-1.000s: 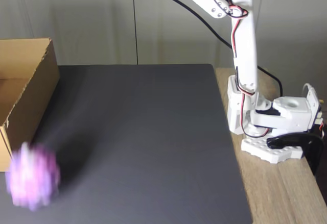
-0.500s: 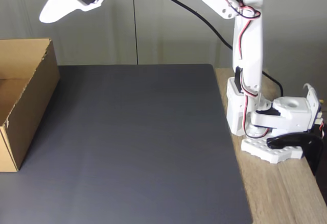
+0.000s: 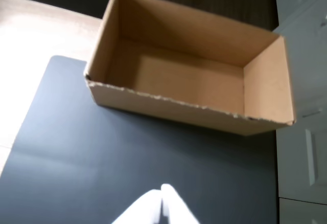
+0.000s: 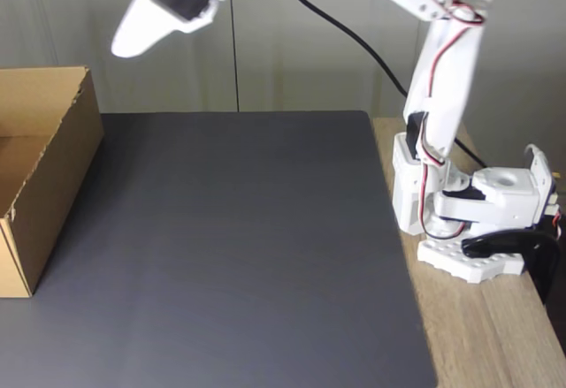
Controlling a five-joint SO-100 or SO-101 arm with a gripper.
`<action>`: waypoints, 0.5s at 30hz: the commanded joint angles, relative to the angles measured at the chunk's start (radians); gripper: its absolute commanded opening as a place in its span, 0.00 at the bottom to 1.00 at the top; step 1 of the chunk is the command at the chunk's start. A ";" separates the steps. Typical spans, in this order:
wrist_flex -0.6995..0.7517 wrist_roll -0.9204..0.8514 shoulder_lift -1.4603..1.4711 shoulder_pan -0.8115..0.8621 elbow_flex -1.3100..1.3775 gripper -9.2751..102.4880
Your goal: Grasp a ball and put it in the box.
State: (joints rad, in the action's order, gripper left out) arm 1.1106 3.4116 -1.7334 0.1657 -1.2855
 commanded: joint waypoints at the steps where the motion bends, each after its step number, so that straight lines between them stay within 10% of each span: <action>1: -0.106 0.011 -0.166 0.014 -0.193 0.08; 15: -0.359 -0.028 -0.716 0.089 -0.956 0.10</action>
State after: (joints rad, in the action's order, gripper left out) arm 0.7885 3.3870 -2.3792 0.2378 -2.1890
